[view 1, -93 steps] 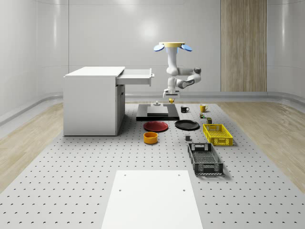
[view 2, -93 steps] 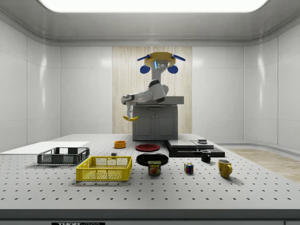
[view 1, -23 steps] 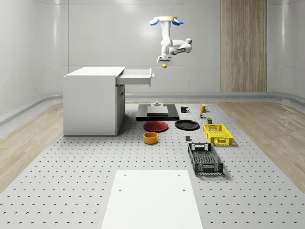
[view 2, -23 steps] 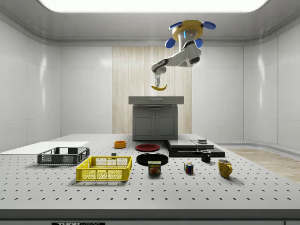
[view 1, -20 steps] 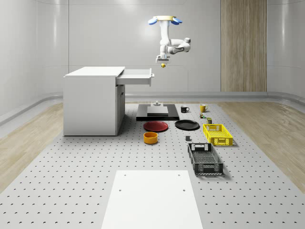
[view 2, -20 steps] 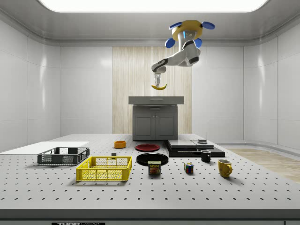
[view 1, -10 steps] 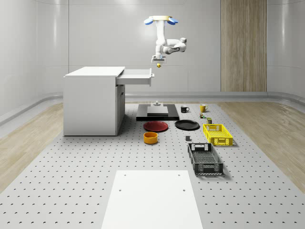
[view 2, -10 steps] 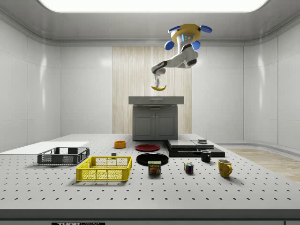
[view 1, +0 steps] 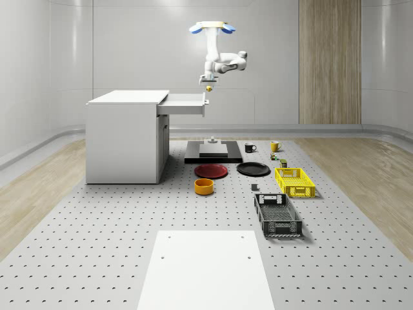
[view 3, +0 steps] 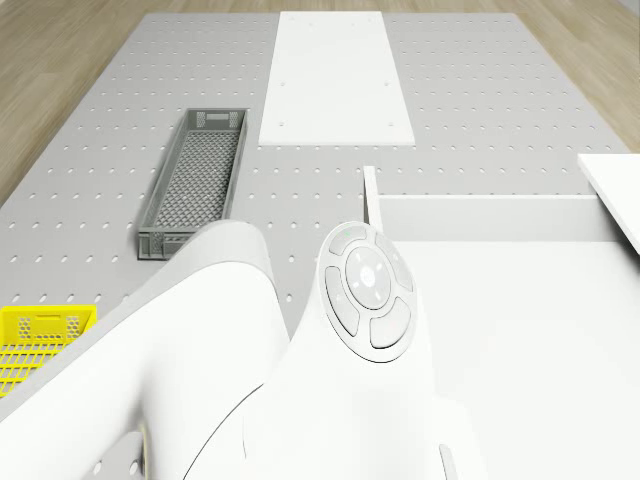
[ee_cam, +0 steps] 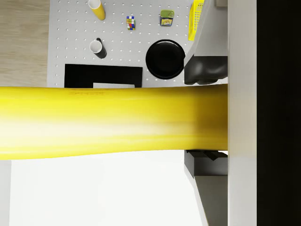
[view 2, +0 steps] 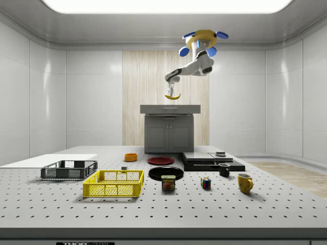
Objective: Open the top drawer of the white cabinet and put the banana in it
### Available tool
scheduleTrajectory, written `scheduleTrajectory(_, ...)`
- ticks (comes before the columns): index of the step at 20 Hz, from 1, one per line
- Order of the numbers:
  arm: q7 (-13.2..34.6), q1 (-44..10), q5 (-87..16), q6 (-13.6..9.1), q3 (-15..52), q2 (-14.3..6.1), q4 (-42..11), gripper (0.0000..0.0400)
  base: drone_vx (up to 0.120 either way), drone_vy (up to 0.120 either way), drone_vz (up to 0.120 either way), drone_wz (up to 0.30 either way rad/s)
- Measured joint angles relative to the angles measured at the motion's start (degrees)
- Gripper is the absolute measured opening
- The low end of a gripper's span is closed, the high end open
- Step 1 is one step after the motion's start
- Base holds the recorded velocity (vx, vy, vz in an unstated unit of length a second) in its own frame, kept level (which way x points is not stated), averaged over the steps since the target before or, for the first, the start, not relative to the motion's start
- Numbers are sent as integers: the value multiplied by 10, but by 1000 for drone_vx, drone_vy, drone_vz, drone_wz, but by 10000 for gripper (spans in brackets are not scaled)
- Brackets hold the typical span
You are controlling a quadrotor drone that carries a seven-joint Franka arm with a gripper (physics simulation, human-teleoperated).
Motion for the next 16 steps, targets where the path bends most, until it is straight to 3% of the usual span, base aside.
scheduleTrajectory(16,0,0,0,1,0,-1,0,190,0,-120,0,0)
